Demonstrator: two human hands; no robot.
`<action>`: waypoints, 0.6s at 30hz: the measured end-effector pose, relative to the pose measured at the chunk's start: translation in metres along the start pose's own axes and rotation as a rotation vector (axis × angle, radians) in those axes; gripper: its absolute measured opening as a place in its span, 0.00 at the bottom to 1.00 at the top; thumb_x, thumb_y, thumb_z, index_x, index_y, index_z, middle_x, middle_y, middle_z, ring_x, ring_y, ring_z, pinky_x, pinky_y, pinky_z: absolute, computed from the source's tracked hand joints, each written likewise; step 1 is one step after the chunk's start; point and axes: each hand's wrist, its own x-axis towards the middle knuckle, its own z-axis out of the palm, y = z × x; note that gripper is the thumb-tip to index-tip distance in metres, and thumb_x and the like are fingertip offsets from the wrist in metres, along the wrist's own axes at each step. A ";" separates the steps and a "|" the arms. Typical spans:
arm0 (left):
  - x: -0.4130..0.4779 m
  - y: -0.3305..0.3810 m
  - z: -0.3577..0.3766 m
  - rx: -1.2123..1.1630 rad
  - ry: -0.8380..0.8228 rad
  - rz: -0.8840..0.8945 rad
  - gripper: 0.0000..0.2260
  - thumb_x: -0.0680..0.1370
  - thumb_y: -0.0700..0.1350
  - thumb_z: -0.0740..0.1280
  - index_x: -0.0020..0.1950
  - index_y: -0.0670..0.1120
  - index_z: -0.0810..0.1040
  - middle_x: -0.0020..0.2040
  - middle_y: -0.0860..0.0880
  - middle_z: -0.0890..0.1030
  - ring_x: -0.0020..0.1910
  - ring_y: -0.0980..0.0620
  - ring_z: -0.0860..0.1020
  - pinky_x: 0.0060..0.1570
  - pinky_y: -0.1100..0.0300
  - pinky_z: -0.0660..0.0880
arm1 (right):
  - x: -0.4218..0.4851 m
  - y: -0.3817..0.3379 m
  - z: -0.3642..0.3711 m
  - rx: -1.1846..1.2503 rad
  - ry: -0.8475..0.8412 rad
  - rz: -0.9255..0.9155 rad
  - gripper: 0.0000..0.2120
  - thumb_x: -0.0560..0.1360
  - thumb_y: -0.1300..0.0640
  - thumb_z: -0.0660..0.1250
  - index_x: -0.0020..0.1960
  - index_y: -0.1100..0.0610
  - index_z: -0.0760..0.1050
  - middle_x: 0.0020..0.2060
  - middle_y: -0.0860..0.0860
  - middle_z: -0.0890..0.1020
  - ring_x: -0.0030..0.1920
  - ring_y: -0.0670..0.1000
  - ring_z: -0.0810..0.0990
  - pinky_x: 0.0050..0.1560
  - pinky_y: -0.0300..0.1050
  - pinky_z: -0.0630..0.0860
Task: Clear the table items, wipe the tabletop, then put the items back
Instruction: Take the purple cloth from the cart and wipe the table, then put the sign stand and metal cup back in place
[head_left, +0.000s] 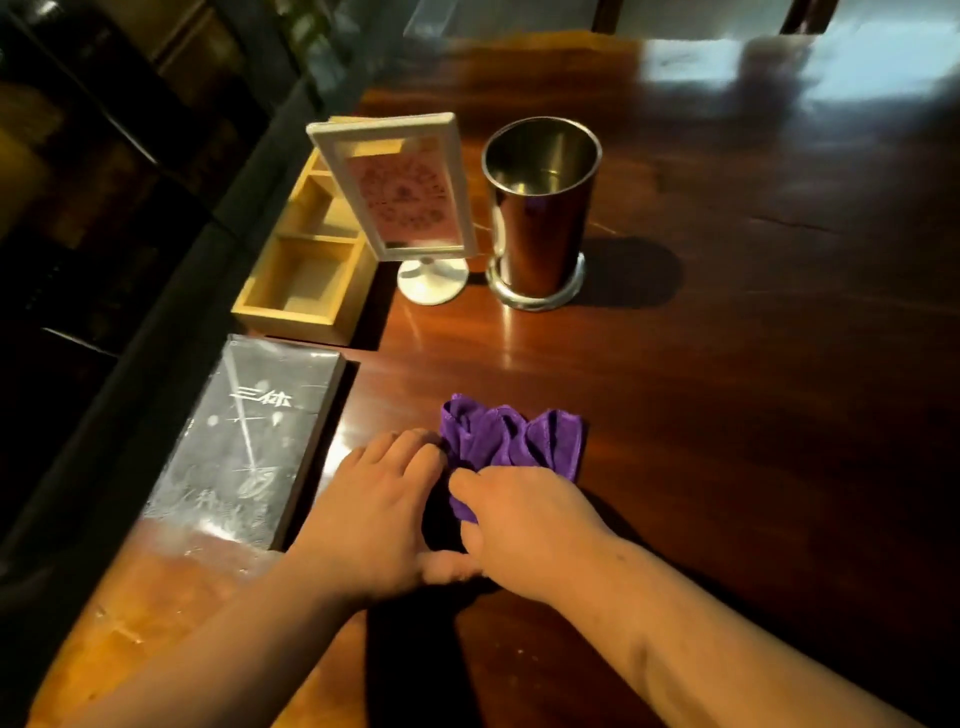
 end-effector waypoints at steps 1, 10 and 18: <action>-0.005 -0.009 -0.002 -0.012 -0.006 0.001 0.44 0.64 0.80 0.67 0.58 0.43 0.77 0.64 0.44 0.77 0.60 0.40 0.75 0.56 0.43 0.74 | 0.007 -0.008 0.001 0.010 -0.030 -0.005 0.07 0.77 0.53 0.61 0.54 0.50 0.68 0.39 0.47 0.74 0.36 0.54 0.74 0.31 0.51 0.69; 0.027 -0.047 -0.078 -0.064 0.309 0.075 0.42 0.67 0.80 0.65 0.63 0.47 0.79 0.70 0.47 0.75 0.67 0.44 0.73 0.63 0.46 0.72 | 0.028 -0.009 -0.074 0.016 0.390 0.145 0.17 0.74 0.33 0.60 0.57 0.41 0.73 0.47 0.41 0.75 0.42 0.46 0.77 0.37 0.47 0.74; 0.128 -0.046 -0.181 0.104 0.616 -0.069 0.35 0.72 0.59 0.75 0.75 0.52 0.67 0.76 0.47 0.68 0.42 0.40 0.83 0.28 0.58 0.71 | 0.070 0.038 -0.175 -0.242 0.656 0.348 0.28 0.75 0.44 0.70 0.70 0.45 0.64 0.66 0.48 0.70 0.45 0.57 0.81 0.36 0.47 0.71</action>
